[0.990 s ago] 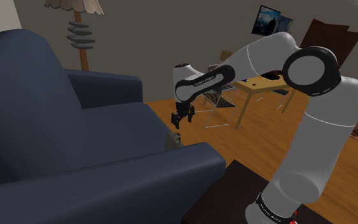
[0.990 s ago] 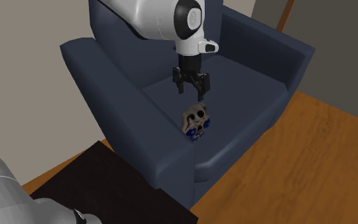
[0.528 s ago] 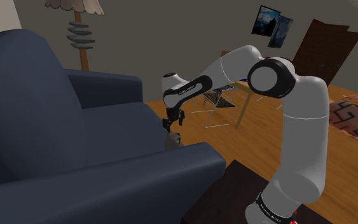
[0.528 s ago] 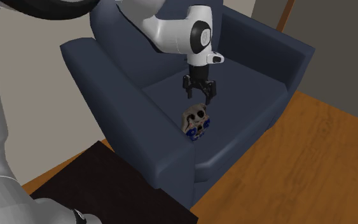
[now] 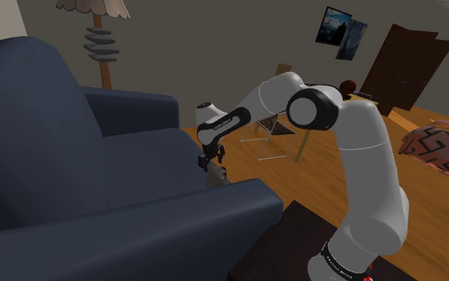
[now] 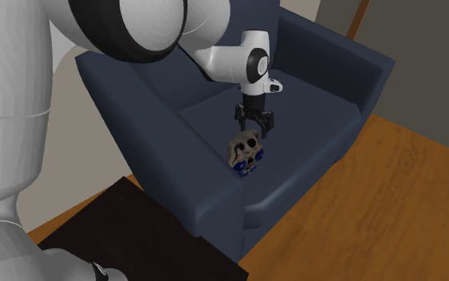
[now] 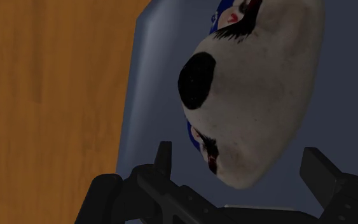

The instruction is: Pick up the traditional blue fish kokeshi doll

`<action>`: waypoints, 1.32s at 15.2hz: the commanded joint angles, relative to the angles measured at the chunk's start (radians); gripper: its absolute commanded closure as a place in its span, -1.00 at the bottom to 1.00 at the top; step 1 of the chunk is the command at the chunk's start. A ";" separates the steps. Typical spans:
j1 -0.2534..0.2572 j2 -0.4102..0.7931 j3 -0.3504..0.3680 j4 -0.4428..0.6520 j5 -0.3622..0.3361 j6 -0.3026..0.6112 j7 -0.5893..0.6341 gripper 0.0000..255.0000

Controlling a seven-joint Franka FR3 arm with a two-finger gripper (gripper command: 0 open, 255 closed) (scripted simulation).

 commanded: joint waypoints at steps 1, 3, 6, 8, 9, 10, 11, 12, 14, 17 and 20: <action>0.000 0.023 -0.001 0.004 -0.002 0.019 0.004 -1.00; 0.001 0.048 -0.003 0.007 -0.005 0.041 0.008 -1.00; 0.001 0.048 -0.003 0.007 -0.005 0.041 0.008 1.00; 0.001 0.048 -0.003 0.006 -0.005 0.042 0.009 1.00; 0.001 0.048 -0.003 0.006 -0.005 0.041 0.009 1.00; 0.001 0.047 -0.003 0.005 -0.005 0.042 0.009 1.00; 0.001 0.047 -0.003 0.004 -0.005 0.042 0.010 1.00; 0.001 0.046 -0.003 0.004 -0.005 0.042 0.009 1.00; 0.001 0.046 -0.003 0.002 -0.005 0.043 0.009 1.00; 0.000 0.028 -0.002 0.004 -0.003 0.024 0.005 1.00; 0.000 0.001 0.000 0.003 0.000 -0.002 -0.001 1.00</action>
